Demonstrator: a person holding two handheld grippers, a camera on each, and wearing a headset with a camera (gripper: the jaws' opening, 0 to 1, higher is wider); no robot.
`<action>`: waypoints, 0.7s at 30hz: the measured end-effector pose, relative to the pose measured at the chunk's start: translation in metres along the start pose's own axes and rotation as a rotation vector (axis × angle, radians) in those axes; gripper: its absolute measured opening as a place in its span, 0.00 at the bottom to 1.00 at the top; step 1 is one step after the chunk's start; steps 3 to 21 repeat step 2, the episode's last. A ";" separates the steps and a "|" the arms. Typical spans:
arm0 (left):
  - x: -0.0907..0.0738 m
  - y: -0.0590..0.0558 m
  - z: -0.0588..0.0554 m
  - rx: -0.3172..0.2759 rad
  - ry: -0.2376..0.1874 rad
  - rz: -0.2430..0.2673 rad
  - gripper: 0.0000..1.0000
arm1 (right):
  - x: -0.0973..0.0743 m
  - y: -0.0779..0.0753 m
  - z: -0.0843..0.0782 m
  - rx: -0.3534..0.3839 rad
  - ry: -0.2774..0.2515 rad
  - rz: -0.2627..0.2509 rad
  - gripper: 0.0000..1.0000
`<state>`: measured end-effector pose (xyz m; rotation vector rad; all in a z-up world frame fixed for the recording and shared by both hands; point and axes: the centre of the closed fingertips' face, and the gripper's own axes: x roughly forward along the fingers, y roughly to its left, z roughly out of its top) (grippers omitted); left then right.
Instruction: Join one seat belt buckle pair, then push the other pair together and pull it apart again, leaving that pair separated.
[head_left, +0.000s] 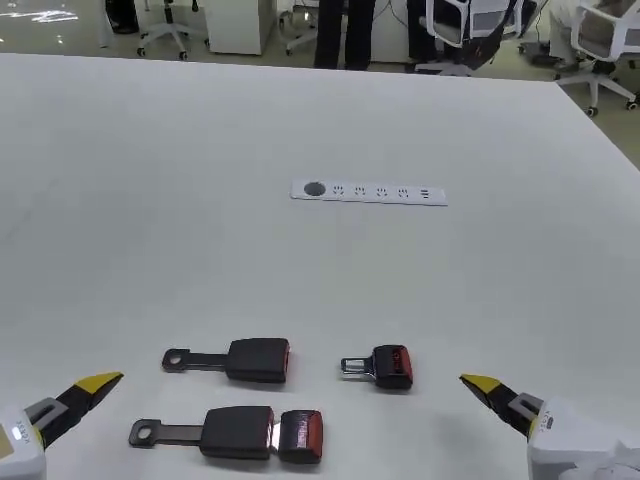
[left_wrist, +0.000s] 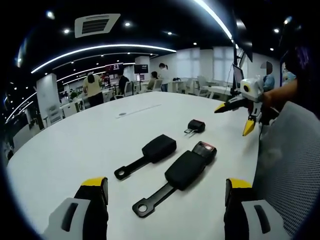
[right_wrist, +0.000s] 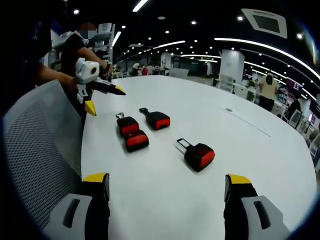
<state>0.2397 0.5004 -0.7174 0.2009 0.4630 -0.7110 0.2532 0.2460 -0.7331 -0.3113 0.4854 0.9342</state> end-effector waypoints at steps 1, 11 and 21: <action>0.000 0.000 0.000 0.001 -0.002 0.000 1.00 | 0.000 0.000 0.000 0.000 0.000 0.000 0.96; 0.000 0.000 0.001 0.003 -0.003 0.000 1.00 | 0.000 0.000 0.000 0.001 0.002 0.001 0.96; 0.000 0.000 0.001 0.003 -0.003 0.000 1.00 | 0.000 0.000 0.000 0.001 0.002 0.001 0.96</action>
